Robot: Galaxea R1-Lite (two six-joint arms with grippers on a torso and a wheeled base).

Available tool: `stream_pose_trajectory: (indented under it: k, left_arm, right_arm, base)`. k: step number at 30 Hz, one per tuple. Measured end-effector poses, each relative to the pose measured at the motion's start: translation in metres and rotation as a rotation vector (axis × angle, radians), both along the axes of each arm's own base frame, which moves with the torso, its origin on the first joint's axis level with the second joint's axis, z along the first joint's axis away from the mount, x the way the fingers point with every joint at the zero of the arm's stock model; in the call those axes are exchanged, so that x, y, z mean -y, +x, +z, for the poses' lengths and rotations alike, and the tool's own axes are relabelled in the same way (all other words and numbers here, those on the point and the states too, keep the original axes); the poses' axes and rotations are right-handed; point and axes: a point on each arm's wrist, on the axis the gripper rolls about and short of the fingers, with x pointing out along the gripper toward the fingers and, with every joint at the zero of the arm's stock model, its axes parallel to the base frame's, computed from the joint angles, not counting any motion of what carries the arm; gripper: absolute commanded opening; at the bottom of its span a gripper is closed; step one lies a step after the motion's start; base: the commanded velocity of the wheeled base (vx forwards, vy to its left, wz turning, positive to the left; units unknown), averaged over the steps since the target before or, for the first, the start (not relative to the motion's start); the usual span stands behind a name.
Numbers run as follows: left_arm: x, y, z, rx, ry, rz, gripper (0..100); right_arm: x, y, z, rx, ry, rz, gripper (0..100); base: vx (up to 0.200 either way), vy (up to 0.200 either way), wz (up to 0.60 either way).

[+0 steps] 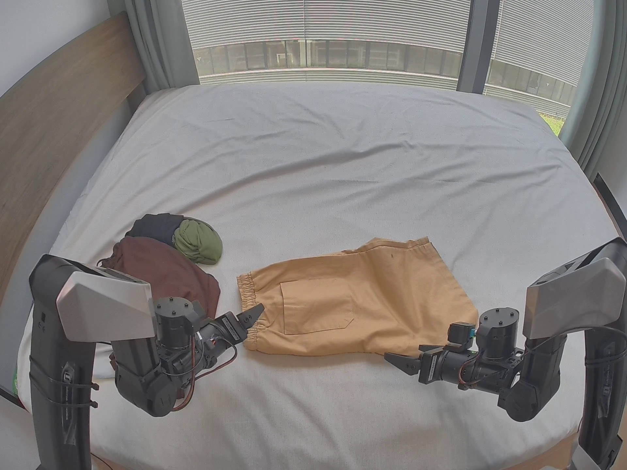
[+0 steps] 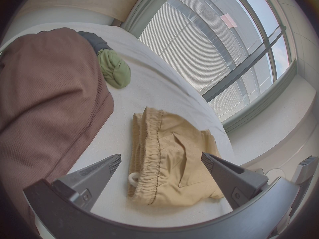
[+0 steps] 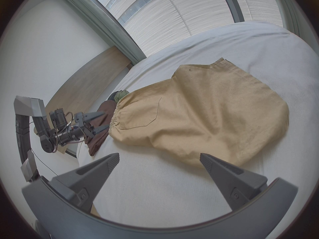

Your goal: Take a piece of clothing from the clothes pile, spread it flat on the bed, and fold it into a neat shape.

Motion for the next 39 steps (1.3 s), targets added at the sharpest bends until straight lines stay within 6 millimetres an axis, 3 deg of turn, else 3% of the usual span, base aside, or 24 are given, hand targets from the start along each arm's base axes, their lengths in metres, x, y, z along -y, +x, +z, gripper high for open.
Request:
stream_pose_trajectory:
  k: [19,39]
  left_arm:
    - [0.008,0.005,-0.033,-0.068,-0.009,-0.002,100]
    - [0.029,0.013,-0.031,-0.058,-0.120,-0.018,100]
  right_arm:
    - [0.002,0.005,0.004,0.020,0.013,-0.012,100]
    - [0.001,0.006,0.007,0.034,0.019,-0.010,100]
  base:
    - [0.000,0.000,0.00]
    - [0.000,0.000,0.00]
